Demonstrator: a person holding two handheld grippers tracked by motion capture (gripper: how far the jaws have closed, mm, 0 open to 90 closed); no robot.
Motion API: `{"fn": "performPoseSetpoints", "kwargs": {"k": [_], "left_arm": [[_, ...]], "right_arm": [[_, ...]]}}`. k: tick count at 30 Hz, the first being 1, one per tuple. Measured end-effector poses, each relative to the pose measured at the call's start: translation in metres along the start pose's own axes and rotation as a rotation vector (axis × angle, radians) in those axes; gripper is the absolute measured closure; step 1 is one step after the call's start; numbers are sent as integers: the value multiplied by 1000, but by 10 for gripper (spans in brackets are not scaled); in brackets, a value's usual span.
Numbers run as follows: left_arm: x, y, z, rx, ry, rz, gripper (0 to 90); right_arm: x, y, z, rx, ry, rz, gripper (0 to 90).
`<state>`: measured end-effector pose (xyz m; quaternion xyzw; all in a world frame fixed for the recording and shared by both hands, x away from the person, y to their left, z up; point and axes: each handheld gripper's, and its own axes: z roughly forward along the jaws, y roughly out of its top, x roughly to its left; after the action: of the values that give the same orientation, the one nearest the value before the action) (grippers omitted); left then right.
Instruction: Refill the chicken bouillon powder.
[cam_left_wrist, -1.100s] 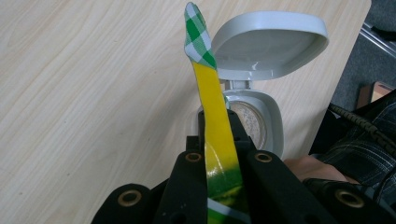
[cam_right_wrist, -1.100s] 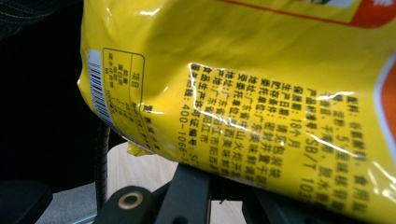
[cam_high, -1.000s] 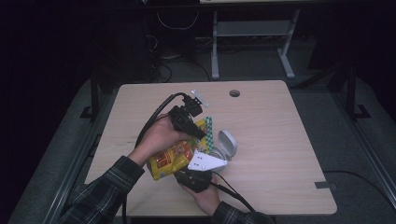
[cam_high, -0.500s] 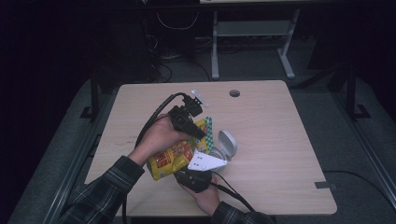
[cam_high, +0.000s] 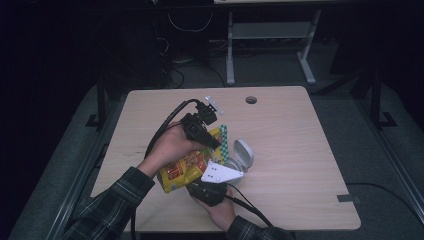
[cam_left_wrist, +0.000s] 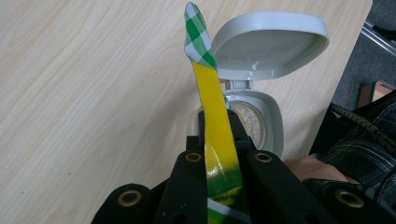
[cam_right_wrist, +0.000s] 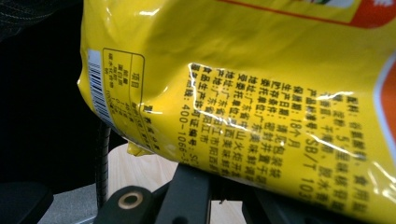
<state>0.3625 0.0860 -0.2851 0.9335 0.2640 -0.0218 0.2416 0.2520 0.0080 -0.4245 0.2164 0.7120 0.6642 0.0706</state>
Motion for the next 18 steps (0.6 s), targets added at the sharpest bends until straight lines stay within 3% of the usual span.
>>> {"fn": "performPoseSetpoints", "kwargs": {"k": [18], "left_arm": [[-1,1,0,4,3,0,898]], "right_arm": [[0,0,0,-4,3,4,899]]}}
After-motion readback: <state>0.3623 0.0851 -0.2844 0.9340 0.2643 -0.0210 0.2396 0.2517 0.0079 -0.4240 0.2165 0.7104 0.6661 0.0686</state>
